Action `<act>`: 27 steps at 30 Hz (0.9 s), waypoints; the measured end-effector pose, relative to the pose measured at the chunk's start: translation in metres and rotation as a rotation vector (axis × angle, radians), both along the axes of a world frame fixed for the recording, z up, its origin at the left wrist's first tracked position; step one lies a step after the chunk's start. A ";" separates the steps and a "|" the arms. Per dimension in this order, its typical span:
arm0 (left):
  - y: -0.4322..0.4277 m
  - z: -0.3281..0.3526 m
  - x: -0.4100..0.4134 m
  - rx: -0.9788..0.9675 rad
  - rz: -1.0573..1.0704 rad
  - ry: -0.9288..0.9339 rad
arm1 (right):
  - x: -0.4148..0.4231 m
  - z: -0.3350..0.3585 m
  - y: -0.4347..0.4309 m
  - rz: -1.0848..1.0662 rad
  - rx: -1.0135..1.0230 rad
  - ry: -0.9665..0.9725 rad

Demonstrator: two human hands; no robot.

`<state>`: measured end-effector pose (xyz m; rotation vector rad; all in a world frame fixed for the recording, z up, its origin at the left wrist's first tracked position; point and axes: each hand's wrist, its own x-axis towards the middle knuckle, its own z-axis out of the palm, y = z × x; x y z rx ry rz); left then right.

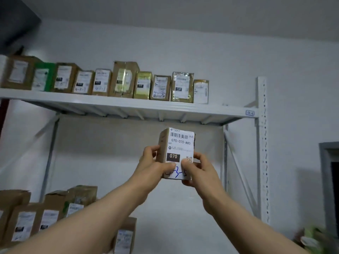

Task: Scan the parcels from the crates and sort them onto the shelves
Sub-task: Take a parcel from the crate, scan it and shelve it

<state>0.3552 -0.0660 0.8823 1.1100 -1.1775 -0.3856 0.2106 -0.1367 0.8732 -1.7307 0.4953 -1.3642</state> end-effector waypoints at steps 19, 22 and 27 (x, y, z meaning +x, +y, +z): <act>-0.169 0.138 -0.047 -0.088 -0.069 -0.585 | -0.032 0.144 -0.182 -0.415 -0.354 -0.226; -0.200 0.168 -0.046 -0.100 0.041 -0.650 | -0.041 0.175 -0.214 -0.469 -0.421 -0.244; -0.247 0.211 -0.036 -0.137 0.292 -0.780 | -0.046 0.219 -0.268 -0.531 -0.521 -0.205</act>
